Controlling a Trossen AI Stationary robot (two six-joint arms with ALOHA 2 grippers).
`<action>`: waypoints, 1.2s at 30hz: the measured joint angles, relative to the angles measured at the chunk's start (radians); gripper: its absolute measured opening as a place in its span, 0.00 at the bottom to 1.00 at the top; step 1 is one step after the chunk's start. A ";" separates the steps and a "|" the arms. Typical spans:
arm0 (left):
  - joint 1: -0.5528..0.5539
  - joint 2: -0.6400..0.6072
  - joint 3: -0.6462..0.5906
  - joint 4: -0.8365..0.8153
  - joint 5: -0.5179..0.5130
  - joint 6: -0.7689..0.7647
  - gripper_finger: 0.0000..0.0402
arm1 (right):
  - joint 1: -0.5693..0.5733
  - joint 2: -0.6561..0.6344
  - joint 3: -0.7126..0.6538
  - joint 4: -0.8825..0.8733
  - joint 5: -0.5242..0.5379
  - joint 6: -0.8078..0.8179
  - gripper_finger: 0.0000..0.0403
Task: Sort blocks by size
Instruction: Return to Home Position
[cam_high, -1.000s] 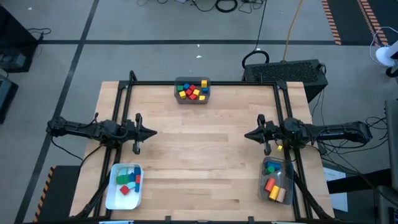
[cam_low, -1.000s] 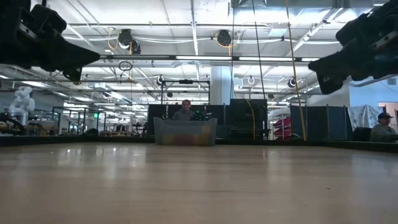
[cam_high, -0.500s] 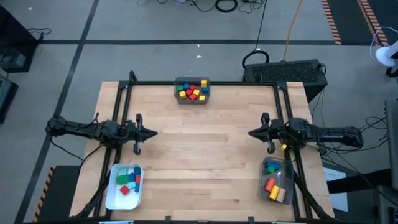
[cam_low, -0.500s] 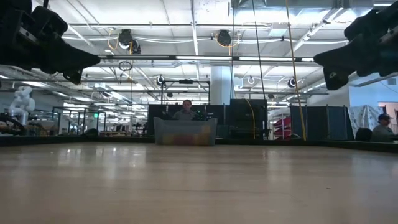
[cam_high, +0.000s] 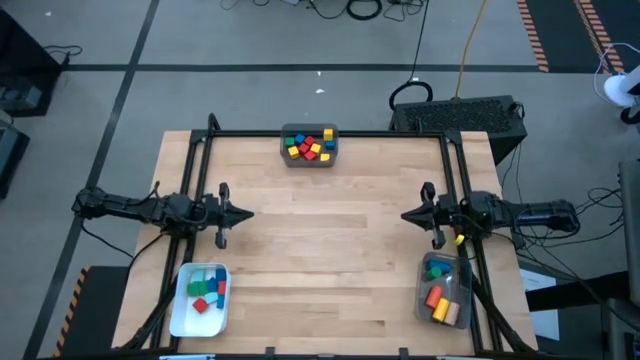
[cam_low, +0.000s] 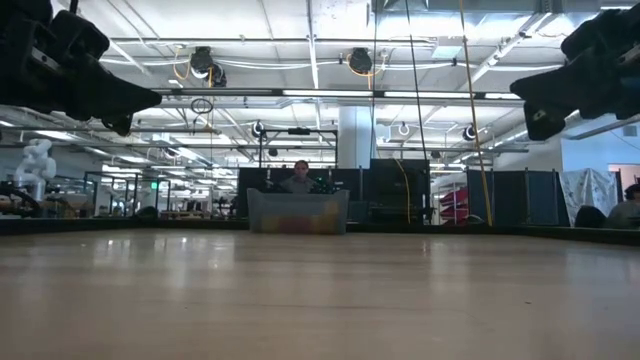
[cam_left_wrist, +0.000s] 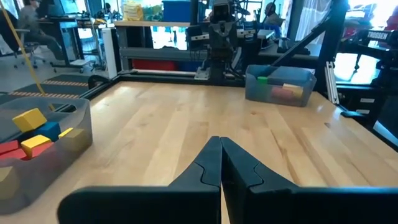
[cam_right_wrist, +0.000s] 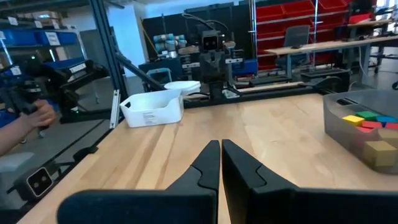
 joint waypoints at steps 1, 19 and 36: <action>0.000 0.000 0.000 0.000 0.000 -0.001 0.00 | 0.003 0.000 0.000 0.003 0.004 -0.003 0.00; 0.001 -0.001 0.000 0.007 -0.017 -0.002 0.04 | 0.008 0.000 -0.001 0.009 0.024 -0.005 0.00; 0.001 -0.001 0.000 0.008 -0.016 -0.002 0.05 | 0.008 0.000 -0.001 0.009 0.024 -0.002 0.00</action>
